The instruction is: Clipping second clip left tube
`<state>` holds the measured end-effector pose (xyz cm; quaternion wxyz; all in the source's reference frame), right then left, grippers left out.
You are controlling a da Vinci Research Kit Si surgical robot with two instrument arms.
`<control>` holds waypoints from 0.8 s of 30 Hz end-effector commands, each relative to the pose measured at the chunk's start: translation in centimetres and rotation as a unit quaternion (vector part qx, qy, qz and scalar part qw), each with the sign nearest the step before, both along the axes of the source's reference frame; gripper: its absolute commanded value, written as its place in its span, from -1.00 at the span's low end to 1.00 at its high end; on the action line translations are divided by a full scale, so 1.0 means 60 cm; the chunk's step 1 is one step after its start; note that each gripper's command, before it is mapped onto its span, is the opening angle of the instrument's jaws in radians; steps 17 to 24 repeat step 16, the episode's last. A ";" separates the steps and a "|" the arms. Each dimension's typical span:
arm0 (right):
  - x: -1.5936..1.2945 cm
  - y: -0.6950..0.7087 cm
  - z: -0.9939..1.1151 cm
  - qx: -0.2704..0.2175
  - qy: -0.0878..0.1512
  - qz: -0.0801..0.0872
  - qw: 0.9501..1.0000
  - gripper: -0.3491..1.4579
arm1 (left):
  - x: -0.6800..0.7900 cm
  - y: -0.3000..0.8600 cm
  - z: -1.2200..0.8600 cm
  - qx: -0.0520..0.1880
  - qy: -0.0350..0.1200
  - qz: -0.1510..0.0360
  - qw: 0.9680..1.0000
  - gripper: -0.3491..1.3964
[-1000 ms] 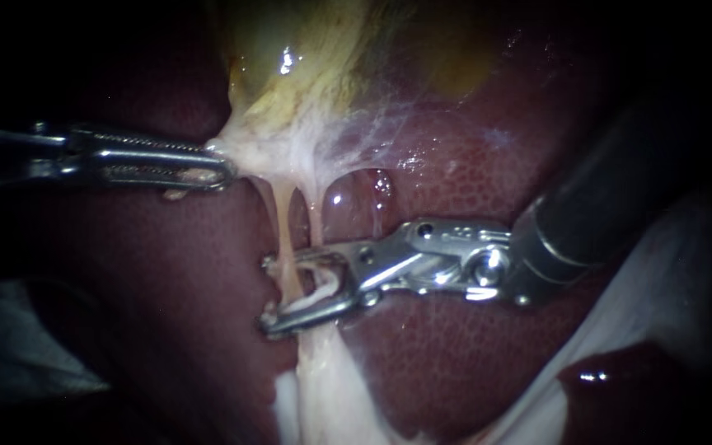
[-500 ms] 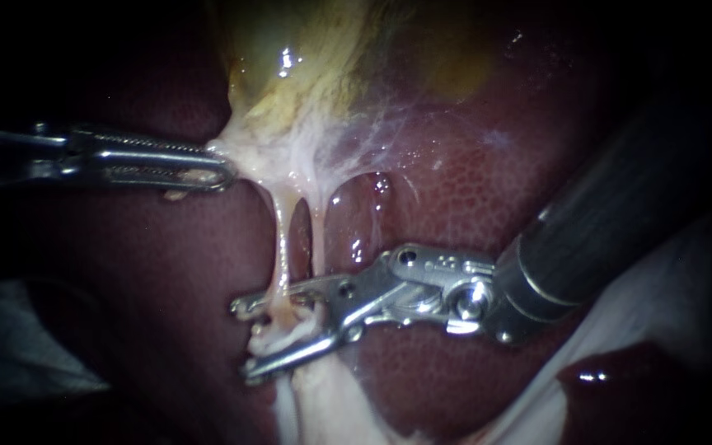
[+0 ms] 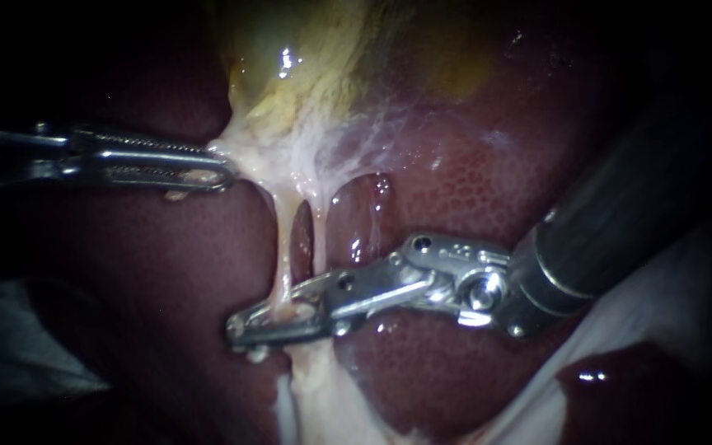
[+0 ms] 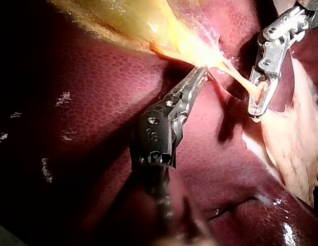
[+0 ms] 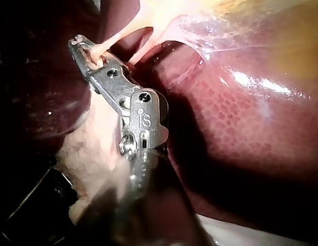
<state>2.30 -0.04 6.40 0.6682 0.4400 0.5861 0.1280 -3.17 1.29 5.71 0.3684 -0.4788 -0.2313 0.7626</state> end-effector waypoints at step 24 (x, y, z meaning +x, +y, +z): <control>-0.0001 0.0000 0.0000 0.006 -0.002 -0.001 1.000 -1.00 | -0.0001 0.0001 0.0001 0.000 0.000 0.000 1.000 -1.00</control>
